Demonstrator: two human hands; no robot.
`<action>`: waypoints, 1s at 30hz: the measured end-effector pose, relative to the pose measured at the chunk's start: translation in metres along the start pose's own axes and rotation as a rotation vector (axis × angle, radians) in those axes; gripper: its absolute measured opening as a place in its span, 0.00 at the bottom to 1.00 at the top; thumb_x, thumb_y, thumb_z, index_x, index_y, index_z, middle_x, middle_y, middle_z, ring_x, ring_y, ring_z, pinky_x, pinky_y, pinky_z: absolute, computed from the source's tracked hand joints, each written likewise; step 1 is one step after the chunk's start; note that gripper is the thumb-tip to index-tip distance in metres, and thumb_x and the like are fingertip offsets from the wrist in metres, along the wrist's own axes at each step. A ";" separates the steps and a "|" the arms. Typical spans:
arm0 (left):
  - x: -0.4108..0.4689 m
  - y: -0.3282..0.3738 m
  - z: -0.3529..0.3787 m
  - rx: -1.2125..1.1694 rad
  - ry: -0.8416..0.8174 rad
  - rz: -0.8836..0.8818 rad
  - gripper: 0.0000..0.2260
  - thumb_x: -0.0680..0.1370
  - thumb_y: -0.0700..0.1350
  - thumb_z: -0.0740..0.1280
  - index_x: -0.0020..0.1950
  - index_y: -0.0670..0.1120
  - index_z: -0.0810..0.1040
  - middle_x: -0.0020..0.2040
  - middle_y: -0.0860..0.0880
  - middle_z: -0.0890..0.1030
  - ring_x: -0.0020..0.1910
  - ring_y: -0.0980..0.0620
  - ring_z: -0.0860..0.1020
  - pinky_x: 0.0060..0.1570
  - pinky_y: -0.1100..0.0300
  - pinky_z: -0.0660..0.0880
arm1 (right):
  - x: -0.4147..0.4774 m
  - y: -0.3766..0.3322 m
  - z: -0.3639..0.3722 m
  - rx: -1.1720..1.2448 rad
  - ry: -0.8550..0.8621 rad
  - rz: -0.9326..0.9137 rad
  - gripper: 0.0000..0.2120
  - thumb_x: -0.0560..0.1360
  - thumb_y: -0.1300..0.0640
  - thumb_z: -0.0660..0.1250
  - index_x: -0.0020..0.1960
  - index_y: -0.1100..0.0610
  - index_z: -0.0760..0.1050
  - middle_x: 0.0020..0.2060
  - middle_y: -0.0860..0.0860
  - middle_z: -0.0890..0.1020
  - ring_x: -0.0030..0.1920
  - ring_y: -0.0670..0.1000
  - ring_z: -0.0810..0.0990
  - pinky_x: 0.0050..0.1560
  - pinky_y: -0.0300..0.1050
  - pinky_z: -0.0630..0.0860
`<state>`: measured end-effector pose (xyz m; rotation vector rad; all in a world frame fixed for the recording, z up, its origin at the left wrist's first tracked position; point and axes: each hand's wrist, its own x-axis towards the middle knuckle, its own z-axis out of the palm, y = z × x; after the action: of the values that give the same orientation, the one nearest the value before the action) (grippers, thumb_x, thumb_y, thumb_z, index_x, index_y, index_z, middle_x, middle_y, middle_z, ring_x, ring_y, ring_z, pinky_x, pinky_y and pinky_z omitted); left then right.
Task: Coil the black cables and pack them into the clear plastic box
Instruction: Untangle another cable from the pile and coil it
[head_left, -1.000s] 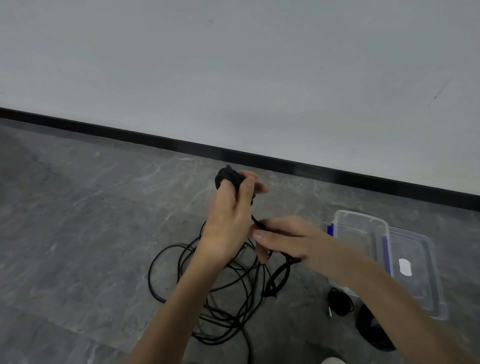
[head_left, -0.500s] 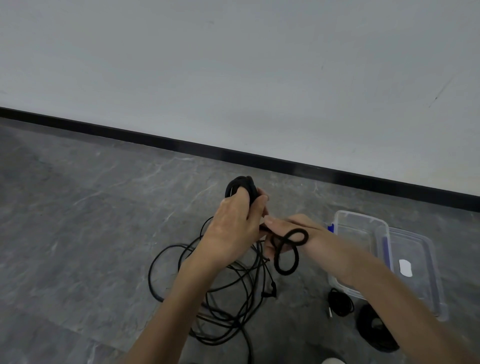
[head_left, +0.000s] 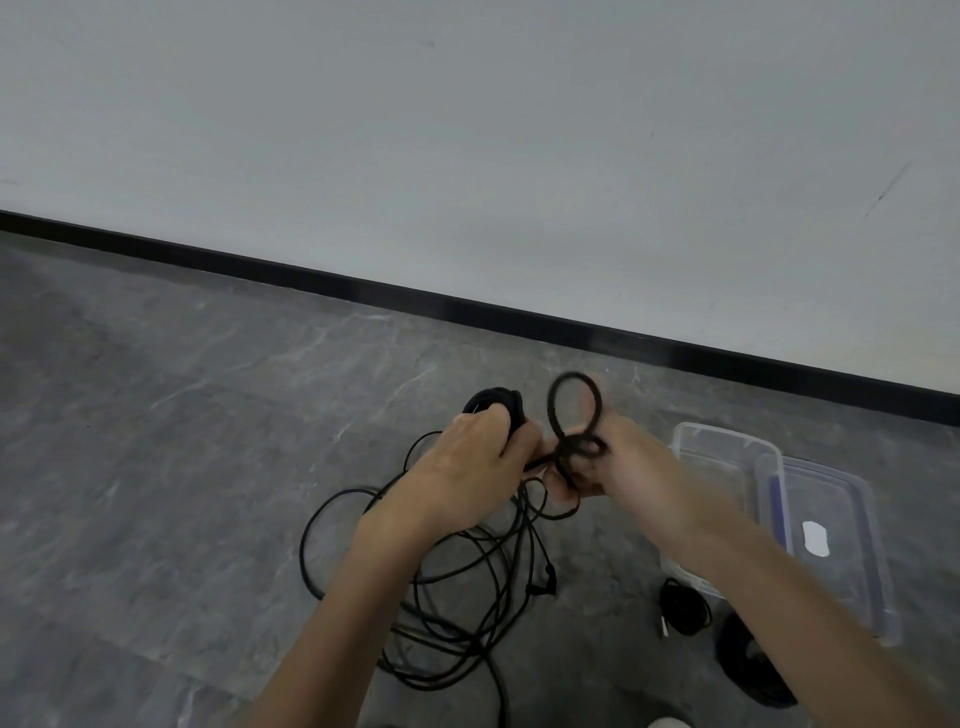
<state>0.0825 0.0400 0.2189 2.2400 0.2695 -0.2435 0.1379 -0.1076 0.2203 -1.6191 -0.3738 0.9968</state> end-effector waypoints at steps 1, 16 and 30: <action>0.001 -0.002 0.001 -0.006 -0.002 -0.010 0.16 0.83 0.48 0.57 0.35 0.49 0.67 0.33 0.52 0.71 0.31 0.55 0.68 0.33 0.59 0.66 | 0.001 -0.002 0.001 0.002 0.051 0.014 0.37 0.75 0.34 0.44 0.34 0.57 0.83 0.27 0.53 0.80 0.34 0.52 0.78 0.45 0.42 0.77; -0.001 0.002 0.006 -0.066 -0.127 0.077 0.09 0.81 0.51 0.63 0.43 0.48 0.75 0.33 0.57 0.74 0.28 0.65 0.72 0.30 0.71 0.65 | 0.002 0.003 -0.005 -0.299 0.489 -0.261 0.11 0.74 0.46 0.69 0.53 0.48 0.73 0.18 0.44 0.67 0.20 0.43 0.62 0.23 0.33 0.61; 0.001 0.006 0.012 0.006 -0.045 0.046 0.06 0.80 0.51 0.64 0.47 0.51 0.76 0.38 0.57 0.76 0.36 0.62 0.74 0.34 0.72 0.68 | 0.004 0.004 0.001 -0.472 0.674 -0.328 0.24 0.76 0.62 0.67 0.71 0.54 0.65 0.38 0.47 0.81 0.39 0.40 0.79 0.44 0.26 0.74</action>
<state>0.0845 0.0274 0.2155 2.2415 0.1932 -0.2695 0.1380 -0.1053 0.2146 -2.1155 -0.4040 0.0796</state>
